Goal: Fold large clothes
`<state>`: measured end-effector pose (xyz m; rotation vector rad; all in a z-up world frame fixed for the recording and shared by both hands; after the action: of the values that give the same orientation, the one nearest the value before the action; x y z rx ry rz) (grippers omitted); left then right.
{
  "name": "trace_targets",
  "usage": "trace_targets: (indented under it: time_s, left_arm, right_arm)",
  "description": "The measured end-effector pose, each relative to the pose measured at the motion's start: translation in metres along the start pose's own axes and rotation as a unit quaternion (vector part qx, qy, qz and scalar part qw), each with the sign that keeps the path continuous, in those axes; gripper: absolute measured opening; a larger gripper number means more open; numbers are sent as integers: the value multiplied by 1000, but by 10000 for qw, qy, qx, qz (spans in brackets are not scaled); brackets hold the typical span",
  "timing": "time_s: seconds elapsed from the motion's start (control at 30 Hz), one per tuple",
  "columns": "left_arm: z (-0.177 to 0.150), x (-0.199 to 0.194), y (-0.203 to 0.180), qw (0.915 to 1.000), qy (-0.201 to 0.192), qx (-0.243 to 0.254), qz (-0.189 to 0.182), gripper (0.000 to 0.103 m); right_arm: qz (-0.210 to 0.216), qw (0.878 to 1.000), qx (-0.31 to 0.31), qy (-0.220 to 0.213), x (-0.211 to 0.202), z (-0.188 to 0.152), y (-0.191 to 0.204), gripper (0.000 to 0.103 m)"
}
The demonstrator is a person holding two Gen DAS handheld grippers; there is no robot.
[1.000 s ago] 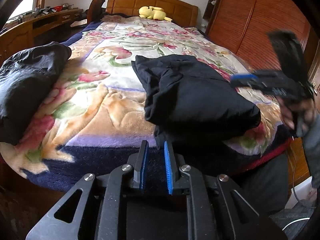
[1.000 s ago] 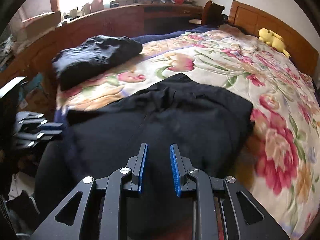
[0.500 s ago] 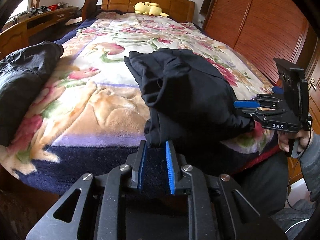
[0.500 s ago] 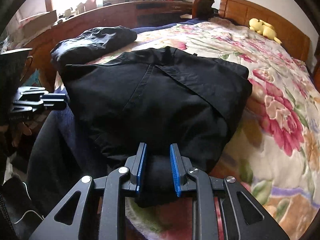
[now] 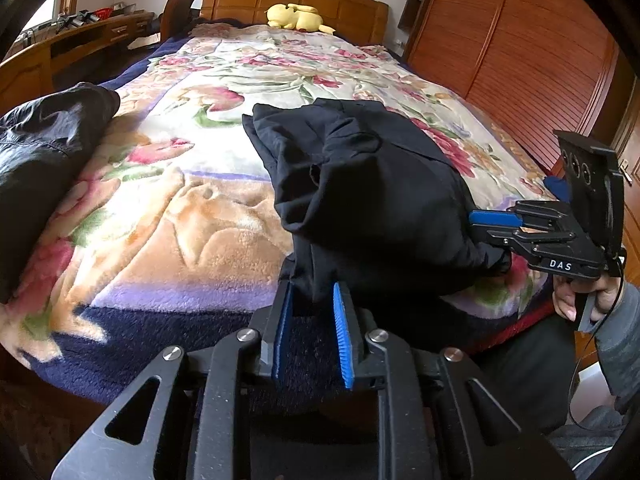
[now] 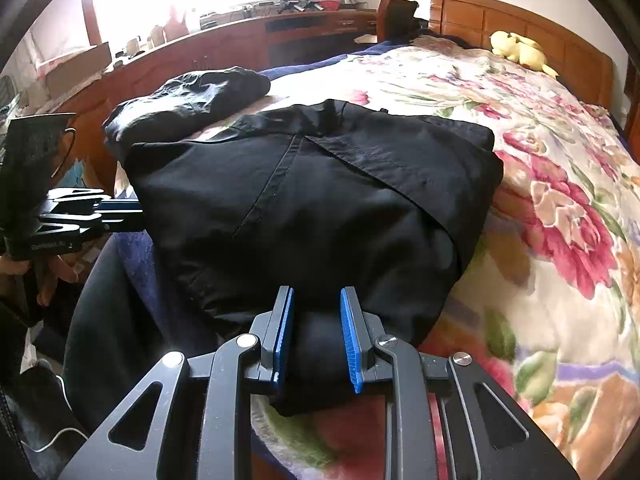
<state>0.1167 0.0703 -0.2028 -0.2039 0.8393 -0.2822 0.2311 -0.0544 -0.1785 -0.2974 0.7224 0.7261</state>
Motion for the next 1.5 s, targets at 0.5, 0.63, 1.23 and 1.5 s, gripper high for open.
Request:
trace_targets:
  time_s: [0.5,0.63,1.23,1.5]
  left_arm:
    - [-1,12,4,9999,95,-47,101,22]
    - [-2,12,4,9999,98,-36,123,22]
    - [-4,16,6,9999,122,-50,88,22]
    - [-4,18,8,9999,102,-87,29,22]
  right_arm:
    - [-277,9995,100,-149,-10,0,-3,44]
    - [-328,9990,259,-162,-16,4,-15,57]
    - [-685,9932,933,-120,48,80,-120,68]
    - [-505,9867,1540,109,91,98,-146,75]
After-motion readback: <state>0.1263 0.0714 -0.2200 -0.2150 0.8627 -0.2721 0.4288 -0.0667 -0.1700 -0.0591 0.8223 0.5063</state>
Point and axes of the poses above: each gripper's, at about its wrist camera, not at the fingertips, and x roughly the way its jaws point, y to its left, z to its top, the point moved 10 cm from there along x, roughly the way its jaws point, and after that the axes turned 4 degrees about -z, right-handed, at the moved point
